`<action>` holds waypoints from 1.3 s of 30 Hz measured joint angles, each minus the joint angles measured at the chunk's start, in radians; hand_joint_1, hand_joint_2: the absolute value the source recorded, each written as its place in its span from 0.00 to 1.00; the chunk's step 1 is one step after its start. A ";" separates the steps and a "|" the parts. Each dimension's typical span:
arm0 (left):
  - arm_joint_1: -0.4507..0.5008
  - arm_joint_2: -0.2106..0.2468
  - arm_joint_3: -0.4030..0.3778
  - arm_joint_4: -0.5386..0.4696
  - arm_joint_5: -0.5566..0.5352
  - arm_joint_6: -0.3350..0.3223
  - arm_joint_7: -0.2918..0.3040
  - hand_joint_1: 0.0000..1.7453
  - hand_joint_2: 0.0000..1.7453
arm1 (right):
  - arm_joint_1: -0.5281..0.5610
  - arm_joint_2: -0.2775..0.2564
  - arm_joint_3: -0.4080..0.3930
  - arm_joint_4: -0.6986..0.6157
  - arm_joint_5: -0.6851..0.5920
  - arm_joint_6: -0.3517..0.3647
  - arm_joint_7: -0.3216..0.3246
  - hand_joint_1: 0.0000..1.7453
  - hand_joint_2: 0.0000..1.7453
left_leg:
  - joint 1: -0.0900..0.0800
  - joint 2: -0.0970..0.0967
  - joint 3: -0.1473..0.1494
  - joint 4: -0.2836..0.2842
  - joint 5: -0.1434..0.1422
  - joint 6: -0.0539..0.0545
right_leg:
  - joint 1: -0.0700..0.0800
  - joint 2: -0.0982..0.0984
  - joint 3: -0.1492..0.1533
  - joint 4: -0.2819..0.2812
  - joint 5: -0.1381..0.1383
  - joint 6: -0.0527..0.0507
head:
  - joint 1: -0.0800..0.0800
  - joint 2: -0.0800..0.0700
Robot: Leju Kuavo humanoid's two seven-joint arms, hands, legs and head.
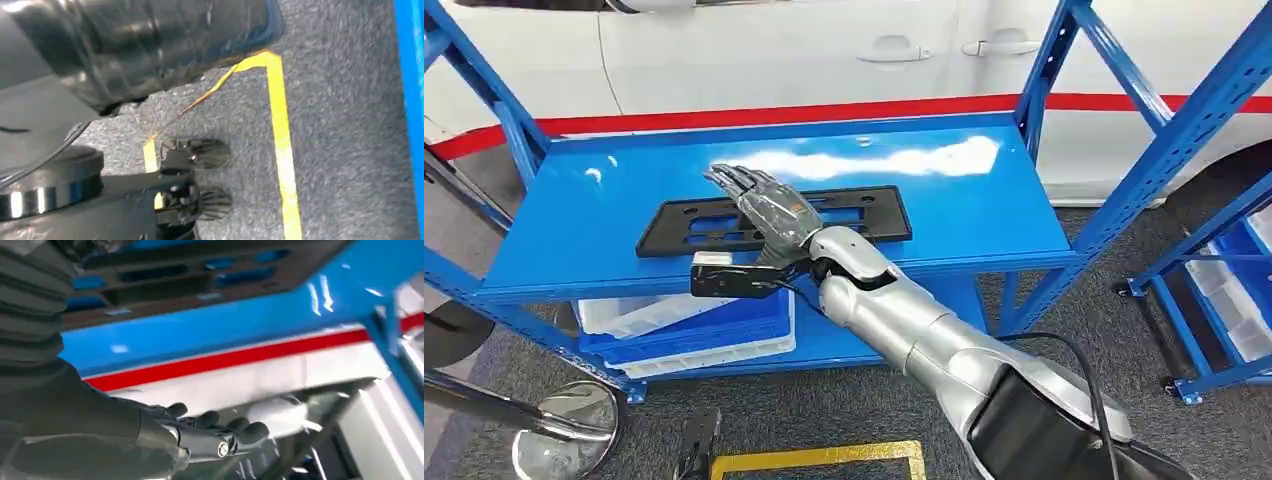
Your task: Take the parts from the cabinet and place them on the table.
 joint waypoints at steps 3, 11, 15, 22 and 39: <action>0.003 -0.002 0.000 0.000 0.001 0.006 -0.002 0.00 0.00 | -0.002 0.006 0.011 0.018 0.018 0.002 0.010 0.00 0.00 | 0.000 0.002 -0.006 0.024 -0.024 -0.016 | -0.013 -0.002 0.010 -0.014 0.007 -0.013 | -0.005 0.000; 0.011 -0.002 0.000 0.000 0.001 0.010 0.000 0.00 0.00 | 0.001 0.013 0.034 0.058 0.021 0.005 0.007 0.00 0.00 | 0.009 0.002 -0.033 0.074 0.000 -0.031 | -0.014 0.002 0.015 -0.013 0.005 -0.017 | -0.013 0.000; 0.009 -0.004 0.000 0.000 0.000 0.009 0.000 0.00 0.00 | -0.001 0.015 0.034 0.066 0.021 0.005 0.002 0.00 0.00 | -0.001 -0.001 0.005 -0.007 0.003 -0.009 | -0.009 0.004 0.012 -0.017 0.007 0.002 | -0.012 0.000; 0.008 -0.008 0.000 0.000 -0.008 0.005 0.001 0.00 0.00 | -0.001 0.014 0.035 0.078 0.022 0.003 0.001 0.00 0.00 | 0.003 0.003 0.018 -0.027 0.010 0.026 | -0.010 -0.001 -0.121 0.266 -0.130 0.024 | -0.007 0.000; 0.007 -0.012 -0.001 0.000 -0.020 0.000 0.003 0.00 0.00 | -0.001 0.018 0.043 0.096 0.025 0.002 -0.001 0.00 0.00 | 0.008 0.004 -0.170 0.292 -0.082 -0.032 | -0.010 0.004 0.051 -0.018 -0.031 -0.023 | -0.016 0.000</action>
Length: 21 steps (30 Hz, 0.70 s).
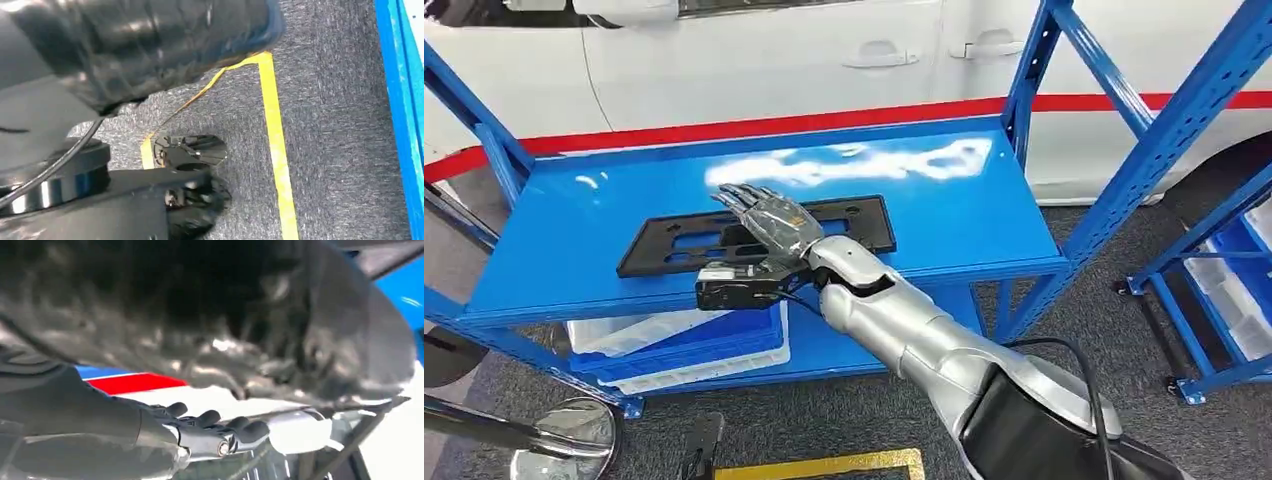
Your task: Take the parts from the cabinet and place them on the table.
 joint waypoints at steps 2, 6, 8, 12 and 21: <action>0.000 0.000 0.000 0.000 -0.001 0.002 0.000 0.00 0.00 | 0.001 0.000 0.000 0.000 0.000 0.000 0.000 0.00 0.00 | -0.002 0.000 0.054 -0.142 0.106 0.011 | 0.001 0.003 0.027 0.000 -0.018 0.002 | 0.000 0.000; -0.006 0.000 -0.003 0.000 -0.006 0.003 -0.003 0.00 0.00 | -0.006 0.000 0.000 0.000 0.001 0.000 0.000 0.00 0.00 | -0.021 -0.001 0.138 -0.310 0.129 0.041 | 0.000 0.005 0.048 -0.017 -0.036 0.020 | 0.001 0.000; -0.005 0.000 -0.003 0.000 -0.006 0.004 -0.003 0.00 0.00 | -0.004 0.000 0.000 0.000 0.002 0.000 0.001 0.00 0.00 | -0.020 0.000 0.151 -0.324 0.120 0.052 | 0.003 0.003 0.062 -0.015 -0.028 0.028 | 0.002 0.000; -0.006 0.000 -0.003 0.000 -0.008 0.004 -0.002 0.00 0.00 | -0.005 -0.001 0.001 0.000 0.002 -0.001 0.002 0.00 0.00 | -0.010 -0.001 0.199 -0.341 0.104 0.066 | 0.001 0.000 -0.046 0.175 -0.065 0.038 | 0.002 0.000; -0.006 -0.001 -0.007 0.000 -0.030 0.003 0.004 0.00 0.00 | 0.013 -0.012 0.001 0.008 0.004 -0.003 0.002 0.00 0.00 | -0.011 -0.005 0.277 -0.309 0.005 0.042 | 0.008 -0.007 -0.112 0.006 0.077 0.028 | 0.000 0.000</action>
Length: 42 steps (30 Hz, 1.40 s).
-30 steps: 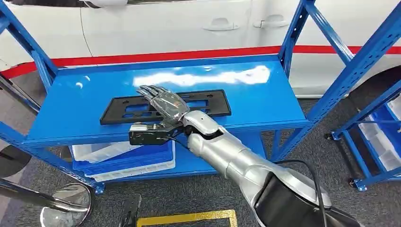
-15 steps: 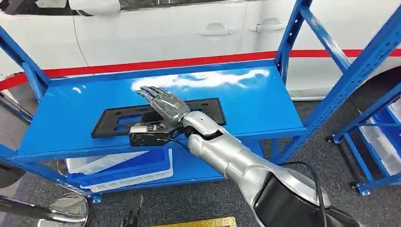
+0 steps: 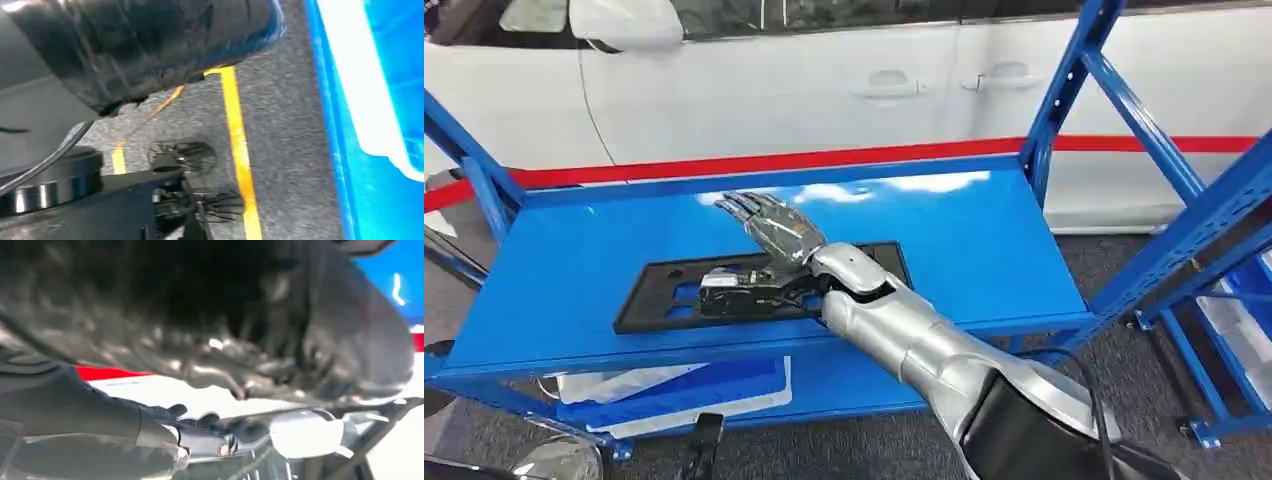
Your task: Take the parts from the cabinet and place them on the table.
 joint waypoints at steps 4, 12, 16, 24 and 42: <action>-0.001 -0.001 -0.007 0.000 -0.010 0.003 0.002 0.00 0.00 | -0.002 0.000 0.000 -0.002 0.008 -0.003 -0.003 0.00 0.00 | 0.004 0.004 0.010 0.005 -0.024 -0.021 | -0.004 0.004 0.014 0.003 0.011 -0.029 | -0.003 0.000; -0.003 0.001 -0.014 0.000 -0.020 -0.003 0.005 0.00 0.00 | 0.000 0.000 0.000 -0.002 0.011 -0.004 -0.011 0.00 0.00 | 0.011 0.004 -0.149 0.153 0.002 -0.037 | -0.002 0.011 0.030 0.012 -0.014 -0.039 | -0.011 0.000; -0.008 0.002 -0.015 0.000 -0.023 -0.007 0.008 0.00 0.00 | -0.001 0.000 0.000 -0.002 0.011 -0.005 -0.013 0.00 0.00 | -0.005 0.001 -0.098 0.010 0.070 -0.010 | -0.003 0.010 0.029 0.006 -0.009 -0.024 | -0.013 0.000; -0.007 0.002 -0.016 0.000 -0.030 -0.010 0.011 0.00 0.00 | 0.004 -0.004 0.000 0.000 0.011 -0.007 -0.017 0.00 0.00 | 0.007 0.010 -0.109 -0.023 0.117 0.015 | -0.009 0.006 -0.056 0.283 -0.196 0.013 | -0.005 0.000; 0.001 0.003 -0.016 0.000 -0.055 -0.016 0.035 0.00 0.00 | 0.002 0.001 0.000 -0.011 -0.039 -0.050 -0.091 0.00 0.00 | 0.017 0.006 -0.214 0.249 0.015 -0.047 | -0.011 0.001 0.094 0.022 -0.080 -0.032 | -0.011 0.000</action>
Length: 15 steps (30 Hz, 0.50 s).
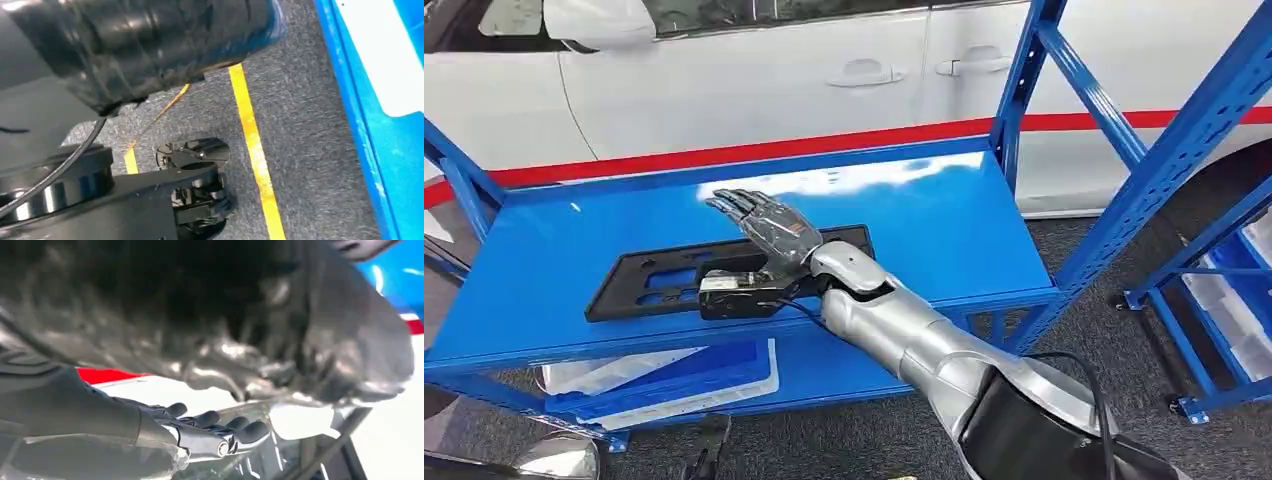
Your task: Take the parts from the cabinet and place them on the table.
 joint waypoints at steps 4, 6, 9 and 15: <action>-0.003 0.002 0.000 0.000 -0.008 -0.003 0.008 0.00 0.00 | -0.001 0.009 -0.001 -0.026 -0.049 -0.019 -0.047 0.00 0.00 | -0.019 -0.002 0.134 -0.226 0.050 0.029 | 0.001 0.001 -0.002 -0.005 0.006 0.012 | 0.001 0.000; -0.001 0.002 0.000 0.000 -0.008 -0.005 0.012 0.00 0.00 | 0.000 0.014 -0.003 -0.043 -0.078 -0.021 -0.078 0.00 0.00 | -0.020 -0.002 0.132 -0.234 0.049 0.035 | -0.001 0.002 -0.001 -0.014 0.012 0.022 | -0.001 0.000; -0.001 0.002 0.000 0.000 -0.010 -0.006 0.012 0.00 0.00 | 0.001 0.019 -0.008 -0.078 -0.105 -0.021 -0.101 0.00 0.00 | -0.007 0.003 0.153 -0.281 0.069 0.049 | 0.003 -0.001 -0.013 0.011 -0.017 0.036 | 0.002 0.000; 0.006 0.002 0.000 0.000 -0.011 -0.008 0.015 0.00 0.00 | 0.027 0.022 -0.017 -0.117 -0.111 -0.021 -0.103 0.00 0.00 | -0.005 0.001 0.151 -0.268 0.063 0.054 | -0.005 -0.002 -0.108 0.192 -0.046 0.048 | 0.002 0.000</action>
